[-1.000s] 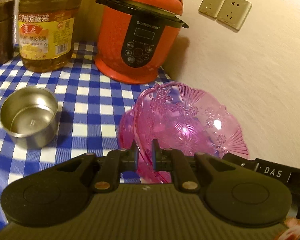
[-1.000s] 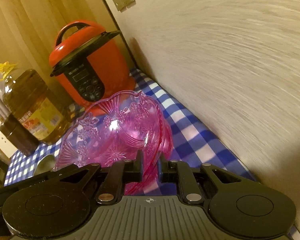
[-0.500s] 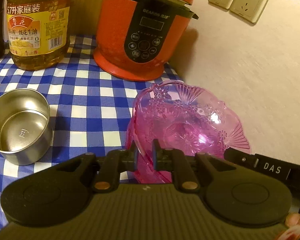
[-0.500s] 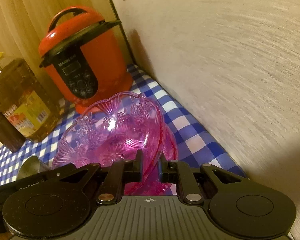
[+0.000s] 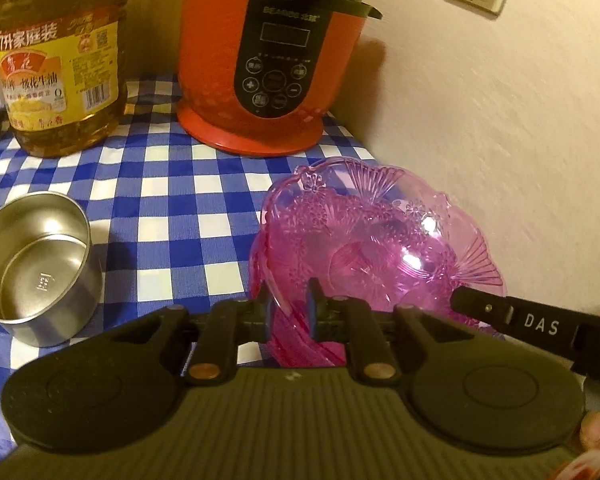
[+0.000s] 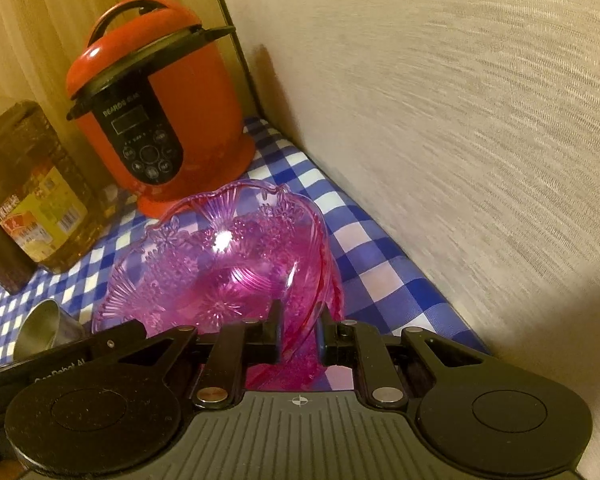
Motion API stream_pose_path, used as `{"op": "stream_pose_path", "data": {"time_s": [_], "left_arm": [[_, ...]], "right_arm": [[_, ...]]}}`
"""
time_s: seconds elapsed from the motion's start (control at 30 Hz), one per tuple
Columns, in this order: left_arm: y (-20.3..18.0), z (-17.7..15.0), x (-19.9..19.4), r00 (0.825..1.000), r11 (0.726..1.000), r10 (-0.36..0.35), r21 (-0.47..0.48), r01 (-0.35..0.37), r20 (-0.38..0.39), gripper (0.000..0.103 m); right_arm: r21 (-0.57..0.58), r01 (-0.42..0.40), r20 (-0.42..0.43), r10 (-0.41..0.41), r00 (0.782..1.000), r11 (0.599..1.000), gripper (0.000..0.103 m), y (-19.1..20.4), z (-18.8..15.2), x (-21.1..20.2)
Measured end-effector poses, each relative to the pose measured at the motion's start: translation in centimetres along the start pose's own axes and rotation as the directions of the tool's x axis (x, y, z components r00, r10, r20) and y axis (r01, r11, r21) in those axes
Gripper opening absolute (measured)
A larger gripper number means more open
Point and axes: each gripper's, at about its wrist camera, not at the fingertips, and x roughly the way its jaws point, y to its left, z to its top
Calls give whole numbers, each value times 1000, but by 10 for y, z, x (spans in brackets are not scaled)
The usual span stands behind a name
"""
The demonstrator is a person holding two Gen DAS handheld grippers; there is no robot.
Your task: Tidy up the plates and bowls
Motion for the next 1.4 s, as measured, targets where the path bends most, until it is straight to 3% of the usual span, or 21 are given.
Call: {"op": "stream_pose_path", "data": {"time_s": [0.3,0.6,0.9,1.0,1.07,1.13,1.4], "left_arm": [[-11,-3,-1,999,993,50,110,-52,20,19],[-13,-5,-1,998,988,59,141,-61,24,21],[-11,-5,-1,998,990,56,129,-58,19,26],[-11,-5,-1,998,990,65,124,-67,19,36],[-10,-5,-2,998,991,61,121,-63,23,47],[-8,-5,-3,998,993,51,106,-54,30,49],[-2,-3,-5,998,996,47,72,-49,33,49]], "right_arm": [[-10,-8,-13,8,1000,1000,16,1,0,2],[-44,-3,-5,3,1000,999,19,3,-1,1],[-76,-17,7,17,1000,997,32,6,-2,1],[-83,-21,22,23,999,996,38,7,-1,-1],[-85,-5,36,8,999,996,50,7,-1,-3],[-76,4,41,-1,999,997,56,5,-1,-4],[-63,-6,40,8,999,998,57,-1,-1,-3]]}}
